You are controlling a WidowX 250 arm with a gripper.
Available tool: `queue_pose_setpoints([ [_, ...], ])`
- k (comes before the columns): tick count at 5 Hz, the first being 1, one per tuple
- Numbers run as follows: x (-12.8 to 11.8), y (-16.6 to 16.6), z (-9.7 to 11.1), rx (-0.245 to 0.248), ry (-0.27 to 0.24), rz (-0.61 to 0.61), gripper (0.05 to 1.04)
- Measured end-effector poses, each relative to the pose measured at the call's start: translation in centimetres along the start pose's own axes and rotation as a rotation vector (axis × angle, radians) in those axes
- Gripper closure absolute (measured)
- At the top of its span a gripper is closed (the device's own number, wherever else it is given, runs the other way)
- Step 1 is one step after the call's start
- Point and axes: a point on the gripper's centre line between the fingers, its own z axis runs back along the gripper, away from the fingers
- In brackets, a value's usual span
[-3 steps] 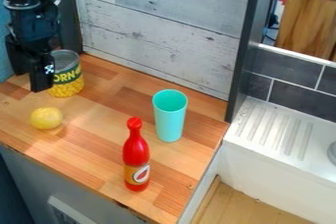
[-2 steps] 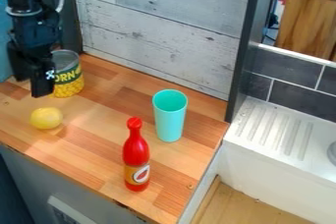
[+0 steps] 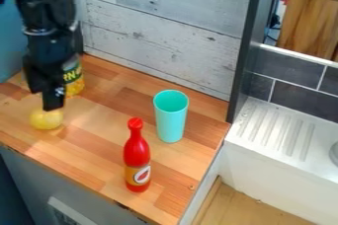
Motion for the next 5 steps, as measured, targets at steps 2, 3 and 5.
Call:
queue_pose_setpoints([
  [2,0.3,0.1,-2.3,0.030,0.074,0.006,0.083],
  [3,0.0,0.2,-3.1,0.027,0.111,0.009,0.083],
  [5,-0.3,-0.1,-5.0,-0.007,0.154,0.016,0.141],
])
